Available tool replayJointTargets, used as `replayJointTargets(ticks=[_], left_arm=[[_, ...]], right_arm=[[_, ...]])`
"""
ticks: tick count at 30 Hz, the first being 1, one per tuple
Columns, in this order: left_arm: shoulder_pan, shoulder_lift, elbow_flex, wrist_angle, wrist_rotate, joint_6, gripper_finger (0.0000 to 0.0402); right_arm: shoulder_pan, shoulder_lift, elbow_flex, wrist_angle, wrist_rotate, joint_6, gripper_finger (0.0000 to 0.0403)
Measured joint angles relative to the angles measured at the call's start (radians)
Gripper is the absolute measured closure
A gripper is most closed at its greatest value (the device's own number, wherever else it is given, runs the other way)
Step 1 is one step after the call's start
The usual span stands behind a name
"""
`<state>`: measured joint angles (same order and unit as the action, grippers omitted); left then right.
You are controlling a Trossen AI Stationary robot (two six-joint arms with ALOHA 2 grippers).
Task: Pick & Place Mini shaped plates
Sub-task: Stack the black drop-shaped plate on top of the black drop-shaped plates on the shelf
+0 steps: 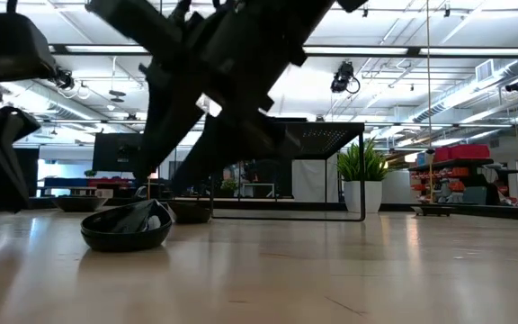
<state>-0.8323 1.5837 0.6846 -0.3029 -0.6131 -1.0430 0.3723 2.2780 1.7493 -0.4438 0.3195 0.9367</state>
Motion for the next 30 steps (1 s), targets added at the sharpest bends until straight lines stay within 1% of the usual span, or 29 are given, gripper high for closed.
replayJointTargets(ticks=[2, 8, 10, 16, 22, 27, 30], left_arm=[[-0.009, 0.0, 0.0, 0.003, -0.035, -0.002, 0.0386], [-0.012, 0.0, 0.0, 0.014, -0.085, -0.015, 0.0386], [-0.012, 0.0, 0.0, 0.015, -0.095, -0.015, 0.0386], [-0.011, 0.0, 0.0, 0.021, -0.112, -0.013, 0.0385], [-0.006, 0.0, 0.0, 0.037, -0.113, -0.012, 0.0385], [-0.004, 0.0, 0.0, 0.048, -0.12, -0.012, 0.0385], [-0.004, 0.0, 0.0, 0.048, -0.127, -0.012, 0.0385]], right_arm=[[-0.005, 0.008, 0.001, 0.0, -0.014, -0.003, 0.0251], [-0.011, 0.008, -0.01, -0.003, -0.035, -0.043, 0.0272], [-0.012, 0.008, -0.01, 0.008, -0.051, -0.063, 0.0281], [-0.012, 0.031, -0.011, 0.044, -0.054, -0.082, 0.03], [-0.013, 0.041, -0.011, 0.04, -0.067, -0.088, 0.0303], [-0.014, 0.042, -0.011, 0.042, -0.112, -0.093, 0.0303], [-0.014, 0.042, -0.011, 0.041, -0.111, -0.108, 0.0303]])
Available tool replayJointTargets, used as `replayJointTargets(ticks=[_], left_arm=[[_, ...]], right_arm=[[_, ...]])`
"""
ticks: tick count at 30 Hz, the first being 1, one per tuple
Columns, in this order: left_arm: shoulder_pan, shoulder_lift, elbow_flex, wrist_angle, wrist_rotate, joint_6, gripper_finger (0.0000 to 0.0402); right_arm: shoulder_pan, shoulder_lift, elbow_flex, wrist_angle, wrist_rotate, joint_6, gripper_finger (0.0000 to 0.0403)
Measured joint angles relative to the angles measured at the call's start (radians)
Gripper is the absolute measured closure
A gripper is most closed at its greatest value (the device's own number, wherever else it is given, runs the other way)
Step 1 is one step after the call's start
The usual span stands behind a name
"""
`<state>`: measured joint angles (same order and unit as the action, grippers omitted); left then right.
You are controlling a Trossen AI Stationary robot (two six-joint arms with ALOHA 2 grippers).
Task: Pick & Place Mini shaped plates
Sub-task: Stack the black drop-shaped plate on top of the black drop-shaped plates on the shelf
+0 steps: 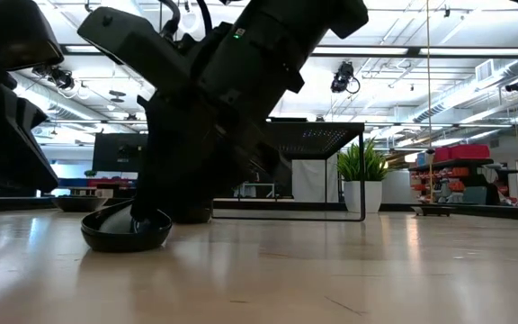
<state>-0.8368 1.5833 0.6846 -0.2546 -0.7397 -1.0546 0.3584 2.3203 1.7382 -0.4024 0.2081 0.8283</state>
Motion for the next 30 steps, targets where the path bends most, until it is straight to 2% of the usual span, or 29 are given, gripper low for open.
replayJointTargets(ticks=[5, 13, 22, 30], left_arm=[[0.005, 0.0, 0.0, 0.002, -0.001, 0.001, 0.0385], [0.005, 0.0, 0.0, 0.002, -0.001, 0.003, 0.0385], [0.005, 0.0, 0.0, 0.002, -0.001, 0.003, 0.0385], [0.005, 0.0, 0.0, 0.002, -0.001, 0.004, 0.0385]], right_arm=[[-0.006, 0.0, 0.0, 0.001, 0.0, -0.025, 0.0315], [-0.008, 0.0, 0.0, 0.001, 0.019, -0.062, 0.0396], [-0.005, -0.013, 0.0, -0.006, 0.019, -0.109, 0.0398], [0.019, -0.154, 0.0, -0.106, 0.095, -0.098, 0.0401]])
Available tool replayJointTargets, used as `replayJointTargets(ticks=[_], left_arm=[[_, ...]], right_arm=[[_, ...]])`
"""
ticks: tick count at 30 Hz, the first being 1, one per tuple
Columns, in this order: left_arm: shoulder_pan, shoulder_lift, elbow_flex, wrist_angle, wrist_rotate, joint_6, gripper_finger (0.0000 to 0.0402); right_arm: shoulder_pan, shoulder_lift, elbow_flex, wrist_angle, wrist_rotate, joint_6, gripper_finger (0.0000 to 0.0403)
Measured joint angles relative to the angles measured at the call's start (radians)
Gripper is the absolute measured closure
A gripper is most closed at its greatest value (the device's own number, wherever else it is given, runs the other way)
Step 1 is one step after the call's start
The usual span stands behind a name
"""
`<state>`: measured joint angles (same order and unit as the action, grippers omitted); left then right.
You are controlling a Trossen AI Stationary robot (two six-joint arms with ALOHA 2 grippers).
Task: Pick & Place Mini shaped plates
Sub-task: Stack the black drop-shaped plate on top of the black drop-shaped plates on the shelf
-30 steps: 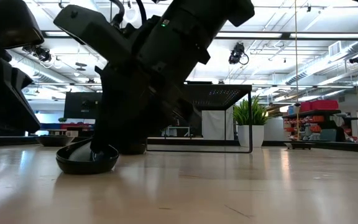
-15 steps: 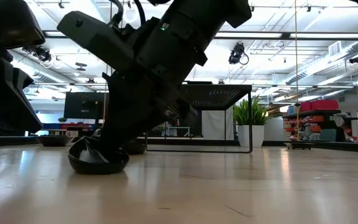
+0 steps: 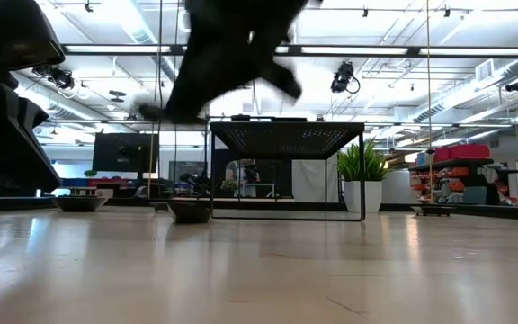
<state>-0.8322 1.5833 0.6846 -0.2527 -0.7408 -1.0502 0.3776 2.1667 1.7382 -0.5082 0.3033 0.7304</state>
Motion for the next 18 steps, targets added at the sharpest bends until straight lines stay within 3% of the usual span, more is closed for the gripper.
replayJointTargets(ticks=[7, 12, 18], left_arm=[[0.0, 0.0, 0.0, 0.015, -0.061, 0.009, 0.0385], [0.0, 0.0, 0.0, 0.017, -0.098, 0.009, 0.0385], [0.0, 0.0, 0.0, 0.021, -0.098, 0.009, 0.0385]], right_arm=[[-0.039, -0.241, 0.0, -0.174, 0.158, -0.001, 0.0401], [-0.235, -0.397, 0.001, -0.288, 0.266, -0.044, 0.0401], [-0.515, -0.44, 0.002, -0.349, 0.182, -0.132, 0.0401]])
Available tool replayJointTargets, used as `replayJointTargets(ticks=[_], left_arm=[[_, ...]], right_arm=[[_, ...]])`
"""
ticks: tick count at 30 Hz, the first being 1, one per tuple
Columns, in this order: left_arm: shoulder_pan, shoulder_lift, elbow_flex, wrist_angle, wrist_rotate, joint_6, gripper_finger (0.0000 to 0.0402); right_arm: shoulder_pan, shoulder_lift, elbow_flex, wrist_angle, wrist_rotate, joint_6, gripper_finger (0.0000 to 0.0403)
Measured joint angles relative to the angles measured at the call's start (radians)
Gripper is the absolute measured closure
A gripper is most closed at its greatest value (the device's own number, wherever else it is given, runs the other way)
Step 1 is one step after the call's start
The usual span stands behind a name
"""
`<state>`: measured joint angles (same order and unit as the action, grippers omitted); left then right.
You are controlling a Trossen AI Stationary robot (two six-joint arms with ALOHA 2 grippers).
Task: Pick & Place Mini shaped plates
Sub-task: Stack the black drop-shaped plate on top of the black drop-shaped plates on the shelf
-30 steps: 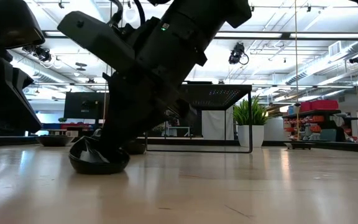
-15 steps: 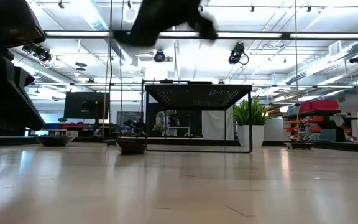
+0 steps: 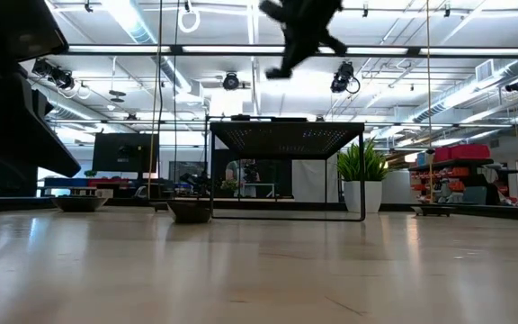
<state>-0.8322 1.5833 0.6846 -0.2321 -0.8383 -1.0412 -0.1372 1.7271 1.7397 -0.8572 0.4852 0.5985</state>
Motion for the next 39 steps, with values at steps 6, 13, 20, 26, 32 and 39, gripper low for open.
replayJointTargets(ticks=[6, 13, 20, 26, 32, 39], left_arm=[[0.0, 0.0, 0.0, 0.005, 0.004, -0.002, 0.0385], [0.0, 0.0, 0.0, 0.006, 0.008, 0.003, 0.0385], [0.0, 0.0, 0.0, 0.008, 0.006, 0.004, 0.0385], [0.0, 0.0, 0.0, 0.008, 0.003, 0.004, 0.0385], [0.0, 0.0, 0.0, 0.01, -0.001, 0.005, 0.0385], [0.0, 0.0, 0.0, 0.012, -0.003, 0.005, 0.0385]], right_arm=[[-0.22, 0.008, -0.001, -0.074, -0.127, -0.127, 0.0401], [-0.361, 0.008, -0.002, -0.11, -0.216, -0.197, 0.0401], [-0.447, 0.016, -0.001, -0.107, -0.284, -0.25, 0.0401], [-0.479, 0.037, -0.002, -0.075, -0.305, -0.258, 0.0401], [-0.493, 0.057, -0.002, -0.081, -0.329, -0.259, 0.0401], [-0.492, 0.077, -0.002, -0.082, -0.33, -0.24, 0.0401]])
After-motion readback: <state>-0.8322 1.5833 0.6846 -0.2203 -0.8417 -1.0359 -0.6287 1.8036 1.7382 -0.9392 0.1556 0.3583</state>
